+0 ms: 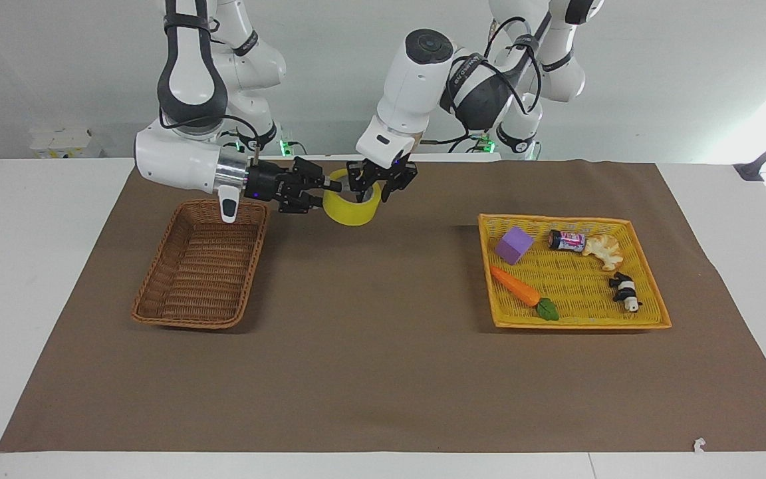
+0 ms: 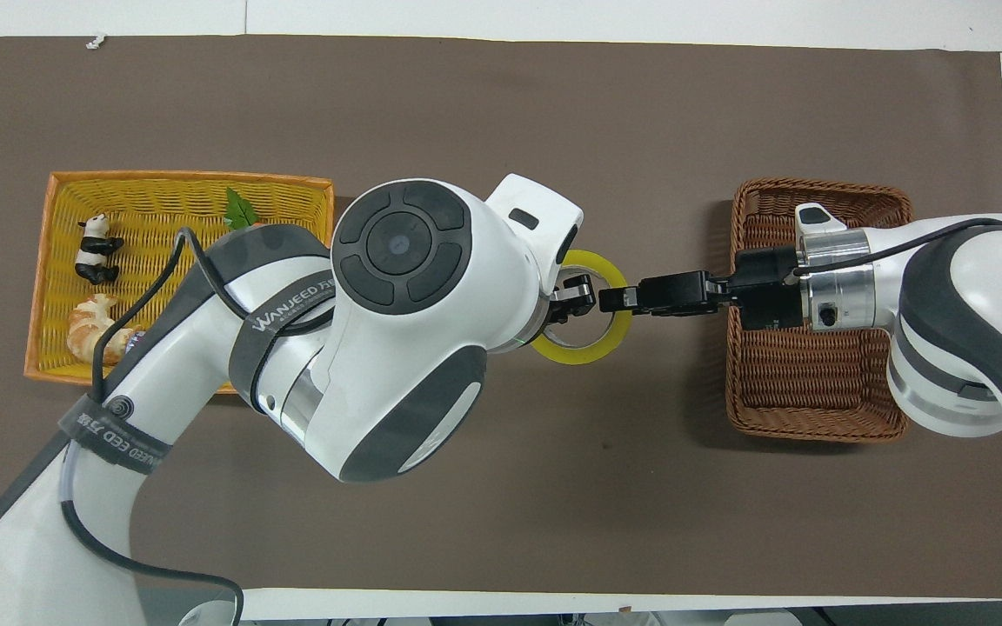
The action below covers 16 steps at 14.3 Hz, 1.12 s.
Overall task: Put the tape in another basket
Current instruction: 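Open the left gripper and withdraw it while the right gripper holds tape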
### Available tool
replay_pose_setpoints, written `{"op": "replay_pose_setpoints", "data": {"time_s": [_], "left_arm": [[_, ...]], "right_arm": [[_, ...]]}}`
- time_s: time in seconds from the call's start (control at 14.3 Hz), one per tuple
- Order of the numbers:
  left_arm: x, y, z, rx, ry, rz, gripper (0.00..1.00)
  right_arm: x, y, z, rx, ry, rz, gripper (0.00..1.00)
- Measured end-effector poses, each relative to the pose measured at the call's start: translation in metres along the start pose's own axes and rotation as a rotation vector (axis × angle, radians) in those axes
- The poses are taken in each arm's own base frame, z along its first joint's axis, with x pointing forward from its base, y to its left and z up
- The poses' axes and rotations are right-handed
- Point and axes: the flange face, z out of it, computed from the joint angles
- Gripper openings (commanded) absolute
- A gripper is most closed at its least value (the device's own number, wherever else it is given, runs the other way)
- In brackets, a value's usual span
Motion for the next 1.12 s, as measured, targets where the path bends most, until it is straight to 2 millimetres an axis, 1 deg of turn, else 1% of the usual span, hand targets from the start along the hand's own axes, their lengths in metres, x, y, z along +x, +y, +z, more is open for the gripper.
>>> {"op": "replay_pose_setpoints", "data": {"time_s": [0.14,0.28,0.42,0.56,0.63,0.7,0.84,0.91,0.98,1.05,1.12], "left_arm": [[0.002,0.000,-0.008,0.003,-0.001,-0.002,0.96],[0.006,-0.001,-0.024,0.001,0.003,-0.005,0.96],[0.009,-0.004,-0.034,0.009,0.000,-0.002,0.98],[0.016,-0.012,-0.042,0.014,0.001,-0.007,0.99],[0.023,-0.018,-0.048,0.015,0.004,-0.016,0.99],[0.029,-0.026,-0.059,0.014,0.009,-0.027,0.99],[0.042,-0.049,-0.089,0.028,0.010,-0.034,0.99],[0.049,-0.066,-0.103,0.045,0.003,-0.027,0.99],[0.058,-0.086,-0.113,0.068,-0.010,-0.021,0.99],[0.073,-0.112,-0.122,0.085,-0.023,-0.014,0.99],[0.094,-0.139,-0.129,0.091,-0.028,-0.013,0.99]], "right_arm": [[0.000,0.001,-0.001,0.001,0.001,0.002,0.00],[0.000,0.002,-0.006,0.007,0.000,0.007,0.00],[0.001,0.005,-0.012,0.010,0.010,0.012,0.00],[0.002,0.009,-0.021,0.012,0.025,0.022,0.00],[0.003,0.012,-0.029,0.018,0.032,0.030,0.00],[0.003,0.016,-0.038,0.028,0.037,0.039,0.00],[0.002,0.024,-0.060,0.046,0.047,0.057,0.00],[0.001,0.030,-0.072,0.049,0.056,0.066,0.00],[0.000,0.036,-0.084,0.043,0.065,0.075,0.00],[-0.002,0.043,-0.098,0.030,0.075,0.084,0.00],[-0.004,0.052,-0.113,0.012,0.090,0.095,0.00]]}}
